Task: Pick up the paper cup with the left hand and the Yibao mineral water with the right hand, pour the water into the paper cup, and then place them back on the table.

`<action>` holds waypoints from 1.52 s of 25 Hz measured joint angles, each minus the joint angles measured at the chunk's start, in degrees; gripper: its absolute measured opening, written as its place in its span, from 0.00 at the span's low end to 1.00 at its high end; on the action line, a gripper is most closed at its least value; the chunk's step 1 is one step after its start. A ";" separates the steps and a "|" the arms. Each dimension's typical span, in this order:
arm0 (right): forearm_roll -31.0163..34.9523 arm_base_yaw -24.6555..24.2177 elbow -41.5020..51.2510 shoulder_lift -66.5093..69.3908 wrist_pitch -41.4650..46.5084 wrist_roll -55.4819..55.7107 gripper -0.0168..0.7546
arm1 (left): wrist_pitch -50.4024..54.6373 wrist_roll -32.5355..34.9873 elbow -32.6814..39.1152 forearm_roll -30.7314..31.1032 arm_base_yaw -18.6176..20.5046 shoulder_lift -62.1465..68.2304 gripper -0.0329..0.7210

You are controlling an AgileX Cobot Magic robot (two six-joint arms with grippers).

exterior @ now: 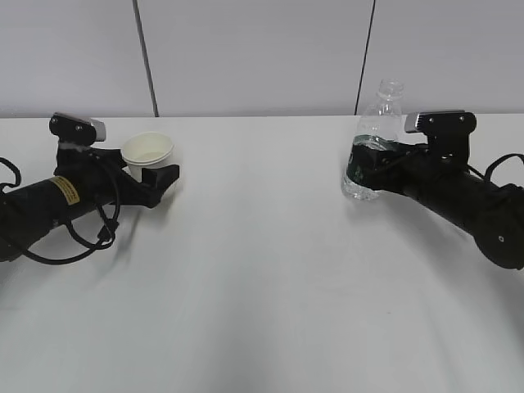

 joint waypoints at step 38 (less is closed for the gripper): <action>-0.48 0.00 0.00 2.14 -1.30 -0.10 0.61 | -0.10 0.02 0.00 0.00 0.00 0.00 0.83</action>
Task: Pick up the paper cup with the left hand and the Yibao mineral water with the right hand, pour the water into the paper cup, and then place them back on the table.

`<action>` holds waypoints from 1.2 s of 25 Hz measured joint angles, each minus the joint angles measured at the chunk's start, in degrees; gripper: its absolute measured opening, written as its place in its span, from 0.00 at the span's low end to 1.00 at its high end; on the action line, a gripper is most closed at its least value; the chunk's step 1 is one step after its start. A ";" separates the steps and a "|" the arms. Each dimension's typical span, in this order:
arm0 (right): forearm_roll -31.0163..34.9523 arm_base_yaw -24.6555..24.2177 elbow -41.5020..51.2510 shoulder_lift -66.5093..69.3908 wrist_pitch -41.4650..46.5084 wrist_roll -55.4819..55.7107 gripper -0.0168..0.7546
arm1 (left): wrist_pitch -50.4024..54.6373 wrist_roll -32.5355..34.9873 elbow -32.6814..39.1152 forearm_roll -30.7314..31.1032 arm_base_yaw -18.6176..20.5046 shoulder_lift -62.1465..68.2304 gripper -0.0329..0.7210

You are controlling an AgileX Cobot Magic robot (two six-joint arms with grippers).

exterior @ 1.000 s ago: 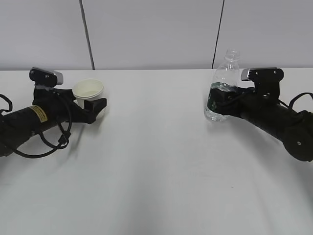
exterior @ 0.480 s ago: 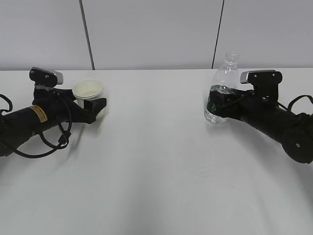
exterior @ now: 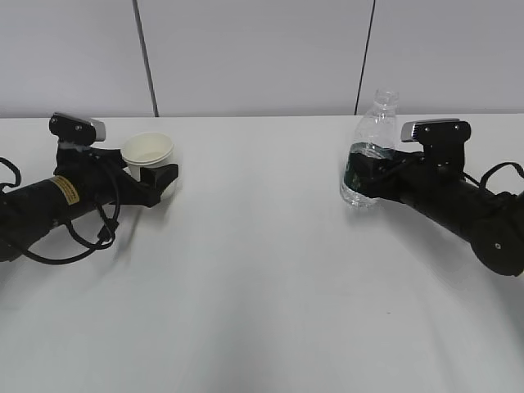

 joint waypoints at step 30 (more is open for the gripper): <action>-2.09 0.00 0.00 0.05 1.55 -0.46 0.87 | -1.24 0.00 0.00 -0.02 0.00 -2.06 0.83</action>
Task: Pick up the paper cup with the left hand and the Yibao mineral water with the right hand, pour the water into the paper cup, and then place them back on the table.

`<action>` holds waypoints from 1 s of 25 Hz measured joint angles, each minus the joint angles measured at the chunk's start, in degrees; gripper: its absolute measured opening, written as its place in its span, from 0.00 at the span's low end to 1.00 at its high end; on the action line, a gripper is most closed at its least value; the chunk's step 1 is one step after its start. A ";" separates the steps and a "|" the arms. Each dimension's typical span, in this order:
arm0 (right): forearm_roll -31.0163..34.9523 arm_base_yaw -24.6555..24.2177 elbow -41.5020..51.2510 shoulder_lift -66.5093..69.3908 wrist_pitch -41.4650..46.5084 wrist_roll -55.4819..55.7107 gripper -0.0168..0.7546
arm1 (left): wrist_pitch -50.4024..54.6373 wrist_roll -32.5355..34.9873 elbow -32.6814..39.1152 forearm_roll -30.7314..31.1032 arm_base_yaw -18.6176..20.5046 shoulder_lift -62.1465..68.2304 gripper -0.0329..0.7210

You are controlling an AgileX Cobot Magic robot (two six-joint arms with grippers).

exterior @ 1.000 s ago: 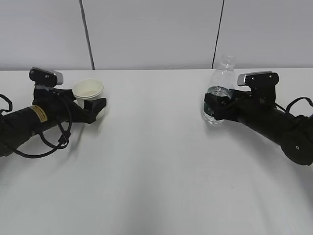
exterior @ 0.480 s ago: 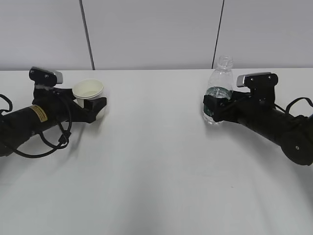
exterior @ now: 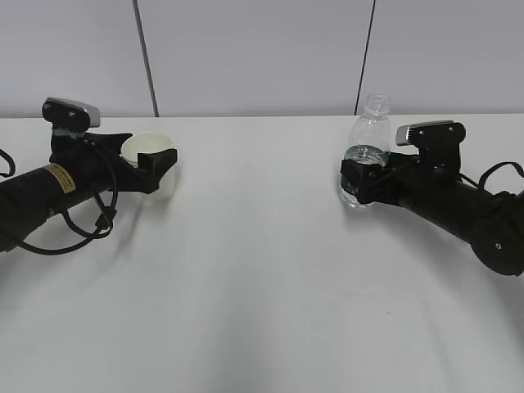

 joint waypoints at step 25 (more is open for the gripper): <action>-0.68 0.00 0.00 -7.11 3.12 -0.04 0.87 | 0.62 0.00 -0.02 -0.04 0.00 -1.71 0.83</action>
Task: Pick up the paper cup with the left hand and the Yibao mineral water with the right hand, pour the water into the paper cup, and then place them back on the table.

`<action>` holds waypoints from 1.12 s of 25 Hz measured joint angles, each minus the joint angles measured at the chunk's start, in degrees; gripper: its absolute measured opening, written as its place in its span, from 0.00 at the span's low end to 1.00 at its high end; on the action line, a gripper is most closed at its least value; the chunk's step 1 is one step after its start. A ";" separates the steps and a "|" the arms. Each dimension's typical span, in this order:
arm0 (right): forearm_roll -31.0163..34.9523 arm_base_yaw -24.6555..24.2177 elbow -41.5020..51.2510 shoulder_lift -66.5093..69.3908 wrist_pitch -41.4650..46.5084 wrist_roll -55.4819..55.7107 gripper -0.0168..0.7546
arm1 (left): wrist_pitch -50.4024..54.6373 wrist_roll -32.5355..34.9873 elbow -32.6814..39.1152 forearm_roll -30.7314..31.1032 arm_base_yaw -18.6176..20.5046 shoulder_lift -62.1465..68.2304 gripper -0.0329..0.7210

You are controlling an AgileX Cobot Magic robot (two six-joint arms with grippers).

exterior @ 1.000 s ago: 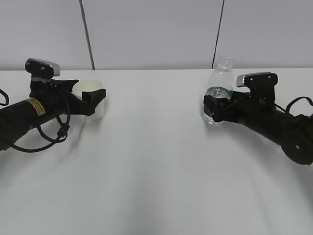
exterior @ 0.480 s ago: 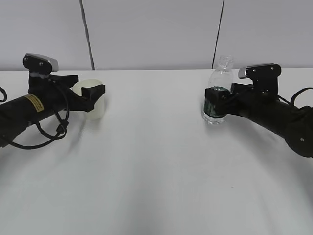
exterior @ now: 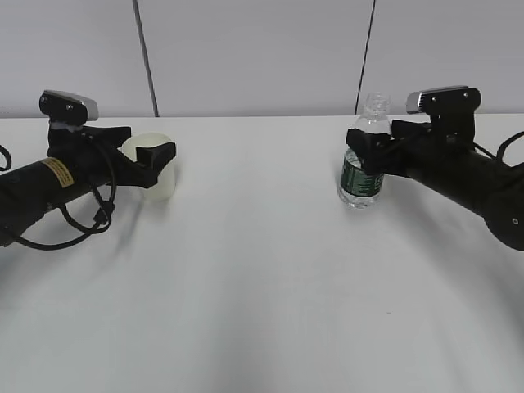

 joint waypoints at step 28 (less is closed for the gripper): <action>-0.12 0.00 -1.42 -10.53 6.92 0.00 0.85 | 2.45 0.00 0.00 0.50 0.00 -4.96 0.83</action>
